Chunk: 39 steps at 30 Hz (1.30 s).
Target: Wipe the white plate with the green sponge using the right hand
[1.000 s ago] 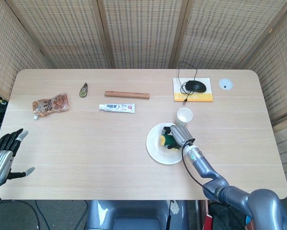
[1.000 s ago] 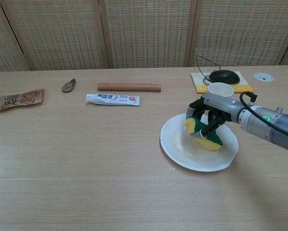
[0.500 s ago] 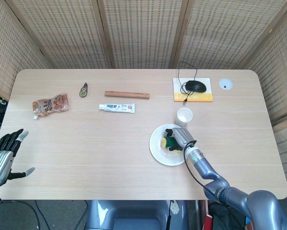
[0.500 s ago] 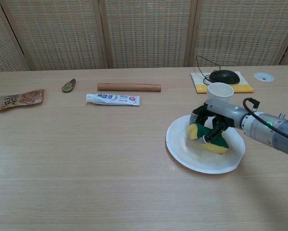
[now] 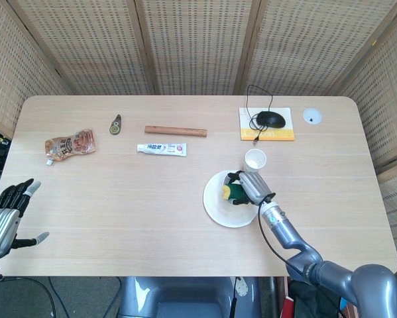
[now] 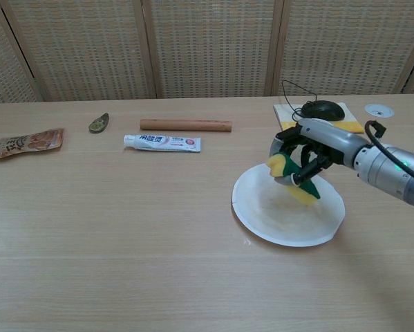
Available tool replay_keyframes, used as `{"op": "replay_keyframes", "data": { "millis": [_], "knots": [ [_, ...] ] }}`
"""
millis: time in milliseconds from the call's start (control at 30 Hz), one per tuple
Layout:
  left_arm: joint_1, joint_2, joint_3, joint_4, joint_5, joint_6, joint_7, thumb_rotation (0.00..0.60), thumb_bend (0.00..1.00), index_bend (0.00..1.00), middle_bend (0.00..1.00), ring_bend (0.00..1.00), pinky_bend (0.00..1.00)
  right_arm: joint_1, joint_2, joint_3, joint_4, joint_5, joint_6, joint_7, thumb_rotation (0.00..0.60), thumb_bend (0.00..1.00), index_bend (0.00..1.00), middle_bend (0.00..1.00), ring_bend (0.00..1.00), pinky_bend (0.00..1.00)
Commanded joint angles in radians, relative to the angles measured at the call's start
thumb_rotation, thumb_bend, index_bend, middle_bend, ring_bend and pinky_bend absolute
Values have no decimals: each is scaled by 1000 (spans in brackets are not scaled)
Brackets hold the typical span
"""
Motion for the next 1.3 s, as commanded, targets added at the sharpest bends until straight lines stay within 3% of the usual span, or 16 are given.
{"op": "replay_keyframes", "data": {
  "millis": [33,200,367,733,800,867,967,1033,1133,1300],
  "knots": [
    [0,1,1,0,2,1,-1,600,0,0,0,0,0,-15,89,6,-100,-40,70,1,600,263,505,519,379,569],
    [3,3,3,-2,8,5,-6,600,0,0,0,0,0,-34,185,0,-158,-54,101,-53,600,262,505,519,379,569],
    [2,6,8,-4,15,2,-8,600,0,0,0,0,0,-65,254,-51,-123,-26,37,-175,600,262,505,519,379,569],
    [12,5,20,-10,42,21,-4,600,0,0,0,0,0,-125,272,-83,-125,93,-52,-382,600,262,505,505,379,558],
    [14,5,22,-12,47,23,-2,600,0,0,0,0,0,-133,264,-78,-136,125,-56,-442,600,261,505,467,362,511],
    [16,6,25,-14,52,27,-1,600,0,0,0,0,0,-141,258,-70,-152,159,-58,-494,600,248,459,359,272,376],
    [22,10,29,-19,62,37,-3,600,0,0,0,0,0,-151,265,-59,-210,221,-76,-563,600,163,293,166,74,170],
    [27,13,33,-19,69,45,-6,600,0,0,0,0,0,-160,285,-51,-269,256,-74,-596,600,75,188,59,8,81],
    [31,15,36,-19,77,52,-12,600,0,0,0,0,0,-172,317,-42,-349,288,-60,-628,600,2,54,0,0,5],
    [35,12,36,-13,85,63,-12,600,0,0,0,0,0,-202,383,-34,-482,282,-3,-628,600,0,11,0,0,0]
  ]
}}
